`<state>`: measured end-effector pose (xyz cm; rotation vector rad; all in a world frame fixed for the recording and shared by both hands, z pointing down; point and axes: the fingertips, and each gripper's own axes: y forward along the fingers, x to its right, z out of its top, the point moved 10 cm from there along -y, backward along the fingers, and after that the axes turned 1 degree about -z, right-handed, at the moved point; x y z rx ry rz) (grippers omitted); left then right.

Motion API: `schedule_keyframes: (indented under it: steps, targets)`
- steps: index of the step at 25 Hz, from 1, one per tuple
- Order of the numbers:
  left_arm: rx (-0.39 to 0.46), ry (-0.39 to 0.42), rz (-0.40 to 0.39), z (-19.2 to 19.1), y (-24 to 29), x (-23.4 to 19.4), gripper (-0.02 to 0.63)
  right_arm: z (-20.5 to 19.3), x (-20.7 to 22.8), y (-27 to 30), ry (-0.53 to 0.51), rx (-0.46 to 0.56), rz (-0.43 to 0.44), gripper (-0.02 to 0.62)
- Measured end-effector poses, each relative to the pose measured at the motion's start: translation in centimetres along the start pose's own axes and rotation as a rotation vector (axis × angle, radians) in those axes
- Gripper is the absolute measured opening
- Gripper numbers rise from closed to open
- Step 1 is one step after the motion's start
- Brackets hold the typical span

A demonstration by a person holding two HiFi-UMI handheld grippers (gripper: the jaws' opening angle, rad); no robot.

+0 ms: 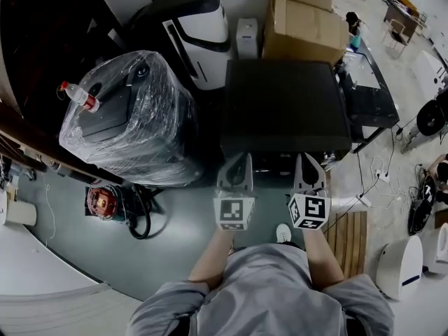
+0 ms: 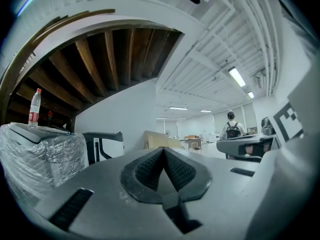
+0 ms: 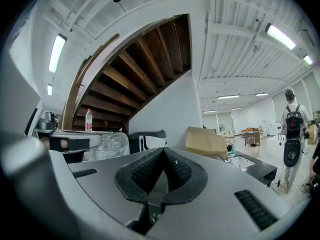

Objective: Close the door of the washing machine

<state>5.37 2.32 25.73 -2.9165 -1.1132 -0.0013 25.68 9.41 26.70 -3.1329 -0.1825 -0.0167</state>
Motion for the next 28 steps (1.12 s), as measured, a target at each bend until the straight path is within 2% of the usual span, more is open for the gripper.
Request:
schedule_keyframes:
  steps: [6, 17, 28]
  targets:
    - [0.014, 0.013, 0.006, 0.5, -1.0, 0.1, -0.002, 1.2, -0.8, -1.3, -0.014, 0.043, -0.004, -0.003]
    - [0.025, 0.03, 0.048, 1.1, -1.9, 0.0, -0.002, 1.6, -2.0, -1.5, -0.008, 0.037, 0.046, -0.002]
    - [0.021, 0.043, 0.048, 1.3, -1.7, 0.2, -0.002, 1.3, -2.1, -1.2, -0.014, 0.017, 0.07, -0.003]
